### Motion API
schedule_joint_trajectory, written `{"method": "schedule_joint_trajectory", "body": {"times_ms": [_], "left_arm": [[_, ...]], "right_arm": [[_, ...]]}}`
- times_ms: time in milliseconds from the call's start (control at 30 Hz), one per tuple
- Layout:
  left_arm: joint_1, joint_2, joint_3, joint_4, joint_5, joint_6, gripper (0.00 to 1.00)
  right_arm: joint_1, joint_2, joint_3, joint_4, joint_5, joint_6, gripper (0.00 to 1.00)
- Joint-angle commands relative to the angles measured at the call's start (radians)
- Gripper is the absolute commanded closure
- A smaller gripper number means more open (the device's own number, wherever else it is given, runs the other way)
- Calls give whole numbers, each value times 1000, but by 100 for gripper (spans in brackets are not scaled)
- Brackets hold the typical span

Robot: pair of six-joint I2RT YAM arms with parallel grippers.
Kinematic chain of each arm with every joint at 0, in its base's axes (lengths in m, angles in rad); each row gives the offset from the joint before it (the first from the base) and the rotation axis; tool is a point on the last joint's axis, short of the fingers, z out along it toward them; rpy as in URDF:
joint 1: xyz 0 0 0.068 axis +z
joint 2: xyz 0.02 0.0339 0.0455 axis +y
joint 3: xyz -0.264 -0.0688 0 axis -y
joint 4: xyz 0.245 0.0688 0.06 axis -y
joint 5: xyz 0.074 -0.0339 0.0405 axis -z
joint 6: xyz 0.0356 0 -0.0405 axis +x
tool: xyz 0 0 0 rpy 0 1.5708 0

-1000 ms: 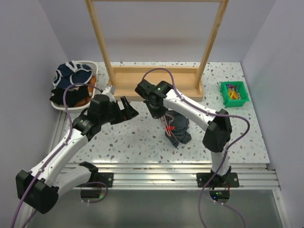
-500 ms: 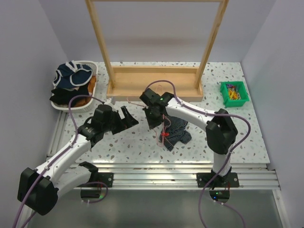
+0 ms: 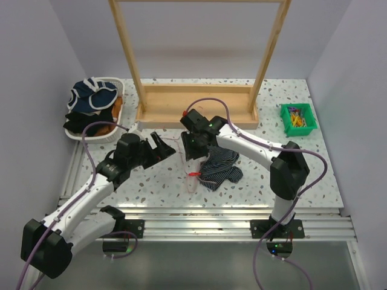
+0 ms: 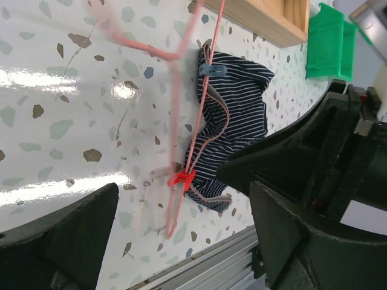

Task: Remove the underwear clipped to the hanger

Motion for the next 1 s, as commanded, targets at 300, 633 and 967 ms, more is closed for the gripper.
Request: {"method": "schedule_joint_trajectory", "body": {"times_ms": [300, 633, 967], "left_arm": [[-1, -47, 34, -31, -103, 39, 6], [31, 315, 254, -9, -90, 335, 11], [36, 530, 323, 54, -86, 485, 38]], "right_arm": [[-10, -33, 98, -65, 150, -27, 34], [-101, 9, 179, -140, 267, 10, 29], [-119, 222, 436, -216, 227, -39, 27]]}}
